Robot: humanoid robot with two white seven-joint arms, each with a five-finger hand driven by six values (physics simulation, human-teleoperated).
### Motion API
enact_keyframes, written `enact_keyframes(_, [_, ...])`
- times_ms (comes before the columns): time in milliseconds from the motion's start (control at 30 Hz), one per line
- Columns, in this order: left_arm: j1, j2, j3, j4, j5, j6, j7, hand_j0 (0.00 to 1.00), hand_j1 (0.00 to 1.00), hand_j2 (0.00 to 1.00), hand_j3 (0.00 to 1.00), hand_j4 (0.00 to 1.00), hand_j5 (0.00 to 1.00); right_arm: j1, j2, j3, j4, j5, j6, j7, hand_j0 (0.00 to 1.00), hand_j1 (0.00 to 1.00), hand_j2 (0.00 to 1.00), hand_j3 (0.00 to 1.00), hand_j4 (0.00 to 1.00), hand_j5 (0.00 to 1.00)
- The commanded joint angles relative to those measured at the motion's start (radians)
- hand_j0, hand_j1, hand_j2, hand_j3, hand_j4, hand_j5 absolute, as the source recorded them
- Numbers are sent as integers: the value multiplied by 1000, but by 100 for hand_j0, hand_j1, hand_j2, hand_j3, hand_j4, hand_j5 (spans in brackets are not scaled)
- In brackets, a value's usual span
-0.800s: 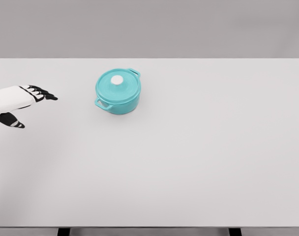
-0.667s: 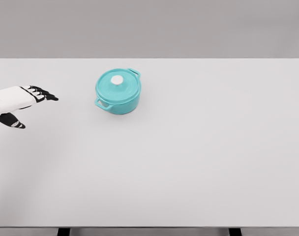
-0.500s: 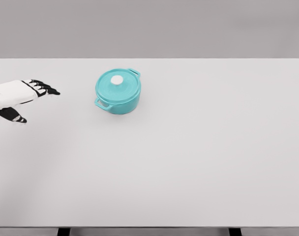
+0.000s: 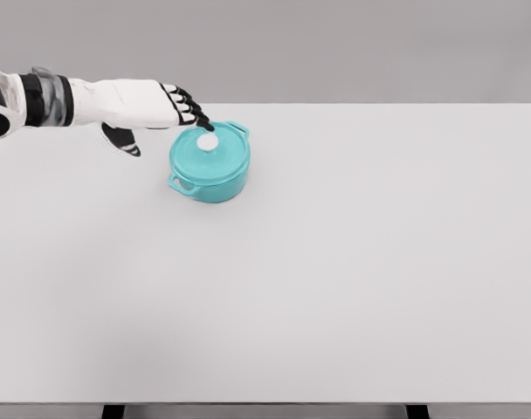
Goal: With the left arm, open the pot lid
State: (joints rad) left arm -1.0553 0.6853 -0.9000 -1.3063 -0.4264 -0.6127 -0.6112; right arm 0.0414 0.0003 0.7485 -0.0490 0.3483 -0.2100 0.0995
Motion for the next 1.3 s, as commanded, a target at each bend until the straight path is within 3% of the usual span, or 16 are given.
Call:
enact_keyframes(0, [-6,-93,-39,67,6,2,0,100,100,100,100,100,100,0,0,0,0,0,0,0,100,100,100,100,100,100])
enact_keyframes(100, [-38,-156,-40,140,6,2,0,100,100,100,100,100,100,0,0,0,0,0,0,0,100,100,100,100,100,100])
enact_keyframes(200, [-43,-159,-42,144,3,2,0,100,100,100,100,100,100,0,0,0,0,0,0,0,100,100,100,100,100,100])
enact_keyframes(333, [-46,-178,-50,211,-8,2,0,100,100,100,100,100,100,0,0,0,0,0,0,0,100,100,100,100,100,100])
enact_keyframes(500, [-45,-193,-60,220,-29,2,0,98,98,98,98,98,98,0,0,0,0,0,0,0,100,100,100,100,100,100])
enact_keyframes(600, [-46,-227,-60,312,-57,2,0,96,96,96,96,96,96,0,0,0,0,0,0,0,100,100,100,100,100,100])
enact_keyframes(933, [-52,-237,-62,311,-58,2,0,76,76,76,76,76,76,0,0,0,0,0,0,0,100,100,100,100,100,100])
enact_keyframes(1267, [-51,-237,-65,309,-57,2,0,73,73,73,73,73,73,0,0,0,0,0,0,0,100,100,100,100,100,100])
